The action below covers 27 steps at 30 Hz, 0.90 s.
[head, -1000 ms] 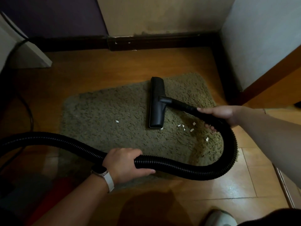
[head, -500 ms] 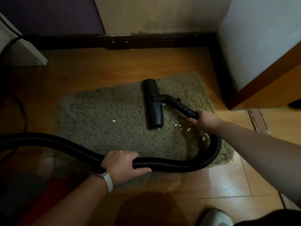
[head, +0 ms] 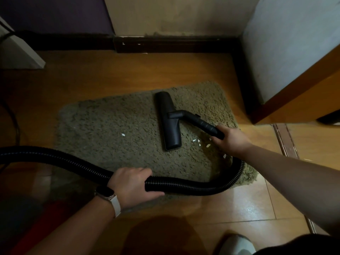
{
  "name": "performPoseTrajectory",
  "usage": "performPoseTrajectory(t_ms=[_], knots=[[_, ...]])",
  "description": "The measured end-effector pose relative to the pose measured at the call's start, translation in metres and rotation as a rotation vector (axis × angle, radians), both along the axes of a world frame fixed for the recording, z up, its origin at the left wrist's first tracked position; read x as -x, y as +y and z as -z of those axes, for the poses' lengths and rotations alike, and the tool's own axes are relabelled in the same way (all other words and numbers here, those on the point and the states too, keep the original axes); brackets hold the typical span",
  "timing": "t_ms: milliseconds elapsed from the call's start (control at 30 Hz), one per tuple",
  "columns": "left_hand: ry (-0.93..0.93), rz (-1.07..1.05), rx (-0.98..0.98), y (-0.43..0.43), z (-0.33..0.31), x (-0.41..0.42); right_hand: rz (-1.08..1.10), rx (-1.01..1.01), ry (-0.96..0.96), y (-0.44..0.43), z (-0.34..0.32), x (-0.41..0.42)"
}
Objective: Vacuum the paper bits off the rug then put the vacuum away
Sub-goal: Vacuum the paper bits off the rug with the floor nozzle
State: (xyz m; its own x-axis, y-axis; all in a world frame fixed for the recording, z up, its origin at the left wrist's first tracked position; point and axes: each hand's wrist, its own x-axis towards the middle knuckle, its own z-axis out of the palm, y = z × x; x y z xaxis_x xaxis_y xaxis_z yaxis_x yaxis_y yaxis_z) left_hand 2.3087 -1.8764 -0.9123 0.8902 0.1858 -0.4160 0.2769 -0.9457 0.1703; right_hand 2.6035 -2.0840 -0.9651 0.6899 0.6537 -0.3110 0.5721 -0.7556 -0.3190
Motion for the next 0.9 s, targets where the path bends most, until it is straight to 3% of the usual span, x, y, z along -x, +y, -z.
performPoseTrajectory(t_ms=[233,533,767,900], knots=[[0.014,-0.017,-0.004,-0.004,-0.003,0.0,0.088,-0.043,0.134,-0.012,0.005,-0.003],[-0.021,-0.051,-0.011,-0.006,-0.006,-0.007,-0.022,-0.005,-0.02,-0.012,-0.004,-0.005],[-0.026,-0.092,-0.007,-0.005,-0.007,-0.01,0.139,-0.026,-0.088,-0.022,-0.008,-0.016],[-0.019,-0.077,-0.005,-0.002,-0.008,-0.009,0.034,-0.029,-0.13,-0.01,-0.004,-0.005]])
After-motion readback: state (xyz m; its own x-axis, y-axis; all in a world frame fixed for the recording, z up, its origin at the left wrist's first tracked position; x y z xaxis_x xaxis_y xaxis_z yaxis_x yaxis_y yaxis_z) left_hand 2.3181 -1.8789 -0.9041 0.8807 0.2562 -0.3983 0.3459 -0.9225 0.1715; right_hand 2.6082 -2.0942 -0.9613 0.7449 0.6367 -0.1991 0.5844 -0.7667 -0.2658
